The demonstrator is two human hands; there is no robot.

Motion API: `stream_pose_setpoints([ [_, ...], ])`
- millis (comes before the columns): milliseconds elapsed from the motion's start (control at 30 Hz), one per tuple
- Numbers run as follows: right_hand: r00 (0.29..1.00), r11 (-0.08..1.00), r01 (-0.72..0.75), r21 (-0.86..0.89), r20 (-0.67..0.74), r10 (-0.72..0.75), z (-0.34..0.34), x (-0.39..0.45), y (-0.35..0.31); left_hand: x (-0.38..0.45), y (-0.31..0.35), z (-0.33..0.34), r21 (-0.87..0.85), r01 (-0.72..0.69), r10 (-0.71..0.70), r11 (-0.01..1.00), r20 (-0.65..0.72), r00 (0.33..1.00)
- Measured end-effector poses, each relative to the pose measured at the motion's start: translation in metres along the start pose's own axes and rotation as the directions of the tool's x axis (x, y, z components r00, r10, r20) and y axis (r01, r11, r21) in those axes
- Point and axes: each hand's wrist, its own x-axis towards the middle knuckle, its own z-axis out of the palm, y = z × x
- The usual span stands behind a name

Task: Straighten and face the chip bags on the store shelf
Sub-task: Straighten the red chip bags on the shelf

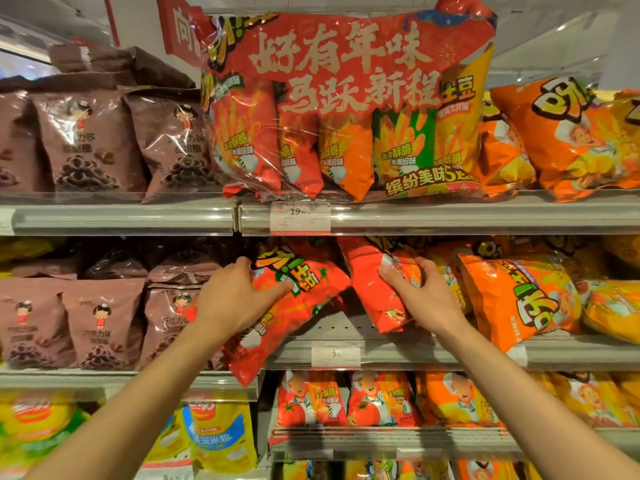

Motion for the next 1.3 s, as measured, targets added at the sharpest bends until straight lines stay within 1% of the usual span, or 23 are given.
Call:
stream_pose_setpoints([
  [67, 0.999, 1.0, -0.02, 0.009, -0.041, 0.02, 0.009, -0.002, 0.001, -0.005, 0.001, 0.007, -0.046, 0.088, -0.091, 0.995, -0.084, 0.992],
  [167, 0.993, 0.999, -0.035, -0.002, -0.11, 0.035, 0.026, -0.007, -0.002, -0.005, 0.008, 0.022, -0.12, 0.228, -0.244, 0.966, -0.144, 0.959],
  [267, 0.981, 0.999, -0.04, -0.037, -0.19, 0.032, 0.042, -0.014, -0.002, -0.006, 0.022, 0.037, -0.196, 0.321, -0.353, 0.927, -0.163, 0.921],
  [333, 0.973, 0.996, -0.047, -0.071, -0.23, 0.03, 0.051, -0.02, 0.0, -0.007, 0.031, 0.044, -0.243, 0.365, -0.406, 0.899, -0.145, 0.902],
  [367, 0.97, 0.994, -0.053, -0.093, -0.243, 0.029, 0.055, -0.022, 0.001, -0.007, 0.035, 0.046, -0.258, 0.376, -0.416, 0.89, -0.119, 0.902],
  [433, 0.97, 0.99, -0.068, -0.127, -0.242, 0.036, 0.057, -0.024, 0.003, -0.006, 0.034, 0.046, -0.27, 0.364, -0.386, 0.892, -0.032, 0.922],
  [500, 0.977, 0.988, -0.083, -0.13, -0.207, 0.055, 0.055, -0.022, 0.006, -0.002, 0.023, 0.041, -0.319, 0.325, -0.312, 0.89, 0.093, 0.946],
  [567, 0.983, 0.988, -0.087, -0.125, -0.17, 0.065, 0.053, -0.02, 0.011, 0.003, 0.008, 0.034, -0.404, 0.303, -0.227, 0.863, 0.225, 0.948],
  [633, 0.988, 0.987, -0.072, -0.147, -0.143, 0.05, 0.052, -0.02, 0.014, 0.006, -0.002, 0.028, -0.479, 0.332, -0.169, 0.813, 0.35, 0.921],
  [733, 0.989, 0.967, -0.032, -0.252, -0.148, -0.006, 0.054, -0.021, 0.015, 0.013, -0.012, 0.028, -0.533, 0.443, -0.146, 0.721, 0.508, 0.849],
  [800, 0.985, 0.937, 0.02, -0.349, -0.152, -0.077, 0.056, -0.023, 0.018, 0.02, -0.017, 0.028, -0.523, 0.491, -0.134, 0.696, 0.578, 0.805],
  [867, 0.97, 0.889, 0.114, -0.444, -0.145, -0.197, 0.06, -0.026, 0.023, 0.029, -0.027, 0.037, -0.531, 0.505, -0.096, 0.681, 0.618, 0.78],
  [933, 0.927, 0.825, 0.239, -0.513, -0.133, -0.351, 0.065, -0.031, 0.025, 0.032, -0.034, 0.048, -0.579, 0.501, -0.08, 0.644, 0.6, 0.796],
  [1000, 0.867, 0.769, 0.368, -0.522, -0.105, -0.487, 0.07, -0.035, 0.02, 0.024, -0.032, 0.045, -0.612, 0.516, -0.149, 0.6, 0.548, 0.823],
  [1033, 0.849, 0.755, 0.427, -0.497, -0.069, -0.525, 0.073, -0.037, 0.013, 0.019, -0.029, 0.043, -0.635, 0.504, -0.163, 0.585, 0.517, 0.84],
  [1067, 0.85, 0.761, 0.465, -0.452, -0.014, -0.527, 0.076, -0.04, 0.005, 0.015, -0.028, 0.044, -0.658, 0.49, -0.167, 0.572, 0.491, 0.855],
  [1133, 0.887, 0.82, 0.458, -0.345, 0.115, -0.447, 0.086, -0.043, -0.009, 0.006, -0.024, 0.044, -0.709, 0.455, -0.167, 0.539, 0.44, 0.882],
  [1200, 0.927, 0.91, 0.344, -0.231, 0.241, -0.288, 0.097, -0.044, -0.021, 0.0, -0.021, 0.041, -0.757, 0.377, -0.134, 0.534, 0.365, 0.921],
  [1233, 0.931, 0.948, 0.271, -0.166, 0.296, -0.214, 0.103, -0.043, -0.025, -0.003, -0.019, 0.038, -0.774, 0.333, -0.119, 0.538, 0.322, 0.939],
  [1300, 0.922, 0.986, 0.156, -0.067, 0.369, -0.12, 0.112, -0.043, -0.031, -0.007, -0.016, 0.037, -0.793, 0.273, -0.109, 0.544, 0.256, 0.96],
])
